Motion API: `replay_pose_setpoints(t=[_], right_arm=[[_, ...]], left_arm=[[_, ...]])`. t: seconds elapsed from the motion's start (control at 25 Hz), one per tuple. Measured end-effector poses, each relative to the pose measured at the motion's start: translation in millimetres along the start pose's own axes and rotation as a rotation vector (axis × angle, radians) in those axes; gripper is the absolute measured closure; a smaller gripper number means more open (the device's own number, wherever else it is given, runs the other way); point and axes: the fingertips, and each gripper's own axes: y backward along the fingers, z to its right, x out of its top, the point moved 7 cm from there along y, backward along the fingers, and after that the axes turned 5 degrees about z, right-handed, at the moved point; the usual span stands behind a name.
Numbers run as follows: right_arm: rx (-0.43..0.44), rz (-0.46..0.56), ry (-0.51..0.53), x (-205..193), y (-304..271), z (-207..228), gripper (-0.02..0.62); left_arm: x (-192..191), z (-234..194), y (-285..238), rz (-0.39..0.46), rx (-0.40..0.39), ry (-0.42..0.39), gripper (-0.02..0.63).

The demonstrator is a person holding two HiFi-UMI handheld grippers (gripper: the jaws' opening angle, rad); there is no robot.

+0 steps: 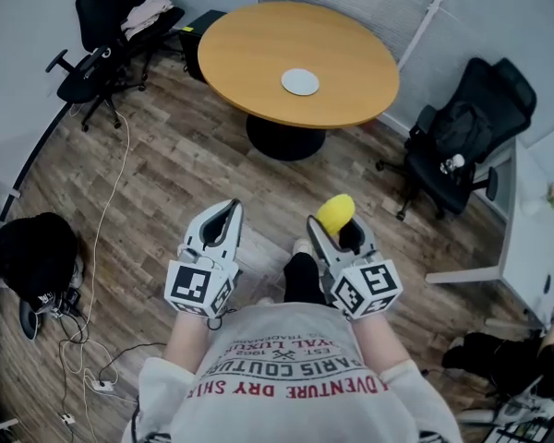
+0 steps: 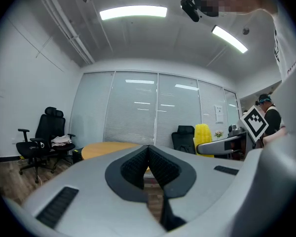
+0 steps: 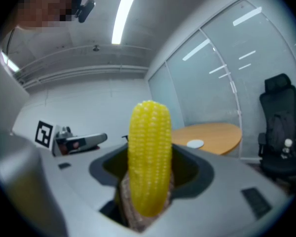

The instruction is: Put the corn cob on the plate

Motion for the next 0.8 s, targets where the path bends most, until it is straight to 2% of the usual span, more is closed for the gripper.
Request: replay_pose_setpoints(t=[0.2, 0.48, 0.8], right_arm=[[0.051, -0.016, -0.019, 2, -47, 35, 0.325], [0.13, -0.03, 0.005, 28, -120, 99, 0.325], [0.184, -0.032, 0.067, 65, -186, 180, 0.325]], left_arm=[[-7, -20, -36, -0.016, 0.055, -0.022, 0.572], [-1, -41, -119, -0.007, 0.133, -0.054, 0.572], [2, -50, -223, 0.007, 0.162, -0.076, 0.572]])
